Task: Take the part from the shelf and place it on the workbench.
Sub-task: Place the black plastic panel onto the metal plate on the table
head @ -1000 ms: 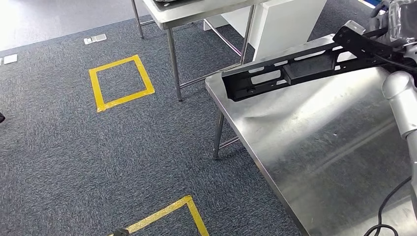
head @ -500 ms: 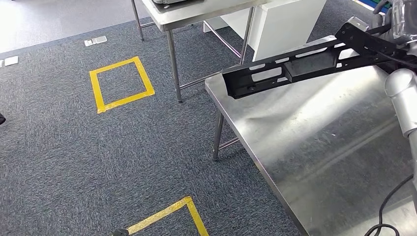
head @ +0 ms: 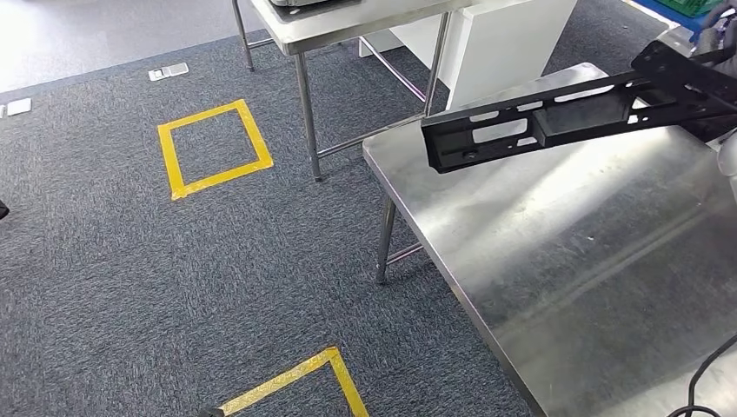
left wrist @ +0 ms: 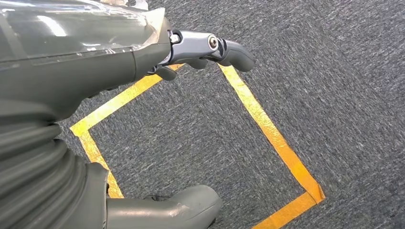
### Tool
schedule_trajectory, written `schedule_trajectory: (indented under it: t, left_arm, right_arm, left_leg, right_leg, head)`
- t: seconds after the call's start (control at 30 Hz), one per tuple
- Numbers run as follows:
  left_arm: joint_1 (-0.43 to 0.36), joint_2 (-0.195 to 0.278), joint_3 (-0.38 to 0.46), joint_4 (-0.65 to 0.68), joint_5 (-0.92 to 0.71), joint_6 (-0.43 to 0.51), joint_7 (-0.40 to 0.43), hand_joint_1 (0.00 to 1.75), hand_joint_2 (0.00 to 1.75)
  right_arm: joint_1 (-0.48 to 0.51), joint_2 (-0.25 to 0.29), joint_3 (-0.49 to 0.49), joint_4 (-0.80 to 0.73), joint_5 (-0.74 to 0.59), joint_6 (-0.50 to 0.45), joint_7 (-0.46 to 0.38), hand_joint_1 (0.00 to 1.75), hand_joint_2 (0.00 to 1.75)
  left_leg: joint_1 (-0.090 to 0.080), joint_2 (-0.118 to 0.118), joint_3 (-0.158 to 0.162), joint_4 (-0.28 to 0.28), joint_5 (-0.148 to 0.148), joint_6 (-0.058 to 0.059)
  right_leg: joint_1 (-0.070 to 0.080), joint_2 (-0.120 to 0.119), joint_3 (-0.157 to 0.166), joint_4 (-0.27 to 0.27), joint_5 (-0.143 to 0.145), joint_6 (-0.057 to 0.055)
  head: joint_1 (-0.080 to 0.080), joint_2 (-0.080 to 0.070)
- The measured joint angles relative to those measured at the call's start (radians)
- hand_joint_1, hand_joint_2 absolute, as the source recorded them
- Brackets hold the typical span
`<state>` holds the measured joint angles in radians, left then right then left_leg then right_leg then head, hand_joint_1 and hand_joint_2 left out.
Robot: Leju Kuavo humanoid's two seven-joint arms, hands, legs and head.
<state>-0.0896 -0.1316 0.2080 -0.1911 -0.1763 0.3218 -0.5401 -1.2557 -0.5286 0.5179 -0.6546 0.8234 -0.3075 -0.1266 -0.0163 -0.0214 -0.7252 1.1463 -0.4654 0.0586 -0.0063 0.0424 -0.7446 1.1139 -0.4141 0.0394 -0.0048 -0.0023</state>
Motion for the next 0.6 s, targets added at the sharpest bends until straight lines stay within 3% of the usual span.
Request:
schedule_trajectory:
  t: [0.27, 0.6]
  left_arm:
    - [-0.002, -0.008, 0.000, 0.000, -0.016, -0.009, -0.043, 0.00, 1.75]
    - [-0.003, -0.016, 0.000, 0.000, -0.018, -0.017, -0.046, 0.00, 1.75]
  right_arm:
    - [0.049, -0.055, -0.027, 0.001, -0.015, -0.022, 0.010, 1.75, 1.75]
    - [0.067, -0.066, -0.042, 0.003, -0.010, -0.024, 0.009, 1.75, 1.75]
  left_leg:
    - [0.000, 0.000, 0.000, 0.000, 0.000, 0.000]
    - [0.000, 0.001, 0.001, -0.001, 0.000, 0.000]
  right_leg:
    - [0.000, 0.000, 0.000, 0.000, 0.000, 0.000]
    - [0.000, 0.000, 0.001, 0.000, 0.000, 0.000]
  head:
    - [0.000, 0.000]
    - [0.000, 0.000]
